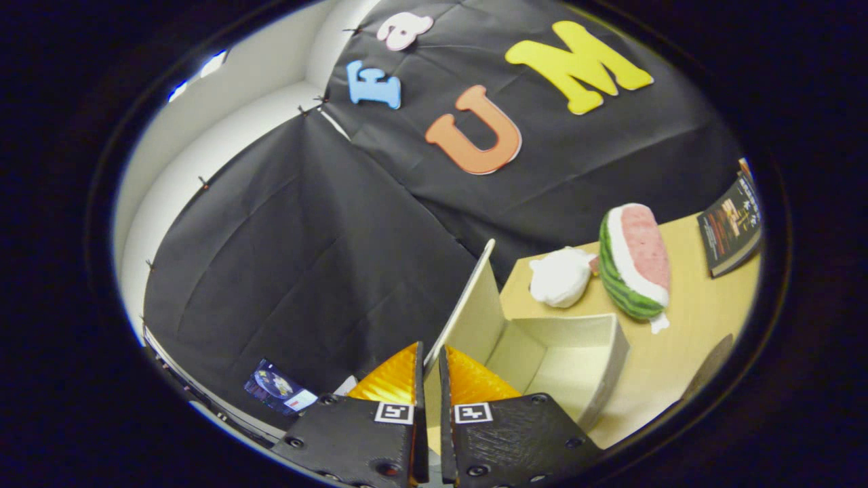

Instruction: Open the storage box then place both shoes into the box .Put the left shoe in first, then the right shoe, with the right side of both shoes facing outward in a uniform manner.

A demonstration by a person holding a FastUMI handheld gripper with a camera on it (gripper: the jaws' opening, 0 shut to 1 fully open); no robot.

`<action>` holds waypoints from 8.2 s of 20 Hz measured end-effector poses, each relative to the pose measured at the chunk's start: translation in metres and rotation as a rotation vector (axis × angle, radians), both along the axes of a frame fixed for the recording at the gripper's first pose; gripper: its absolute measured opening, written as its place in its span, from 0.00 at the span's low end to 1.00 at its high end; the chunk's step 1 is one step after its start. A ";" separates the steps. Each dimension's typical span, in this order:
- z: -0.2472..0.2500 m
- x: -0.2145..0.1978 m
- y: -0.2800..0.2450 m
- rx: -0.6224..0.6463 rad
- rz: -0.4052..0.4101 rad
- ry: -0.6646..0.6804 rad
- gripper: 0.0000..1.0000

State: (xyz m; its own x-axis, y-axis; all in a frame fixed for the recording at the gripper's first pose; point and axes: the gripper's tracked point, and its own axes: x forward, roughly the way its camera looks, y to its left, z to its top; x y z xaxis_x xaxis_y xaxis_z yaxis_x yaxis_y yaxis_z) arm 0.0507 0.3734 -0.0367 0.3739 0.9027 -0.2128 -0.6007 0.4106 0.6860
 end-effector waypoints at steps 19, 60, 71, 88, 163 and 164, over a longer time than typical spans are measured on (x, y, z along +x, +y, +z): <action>-0.003 -0.025 0.097 -0.216 -0.066 -0.184 0.79; -0.316 0.018 -0.354 -0.760 -0.573 0.217 0.70; -0.335 0.016 -0.350 -0.717 -0.591 0.373 0.01; -0.138 0.008 -0.253 -0.433 -0.802 0.363 0.00; -0.186 -0.029 -0.468 -0.811 -0.770 0.036 0.96; -0.201 -0.025 -0.478 -0.825 -0.758 0.056 0.96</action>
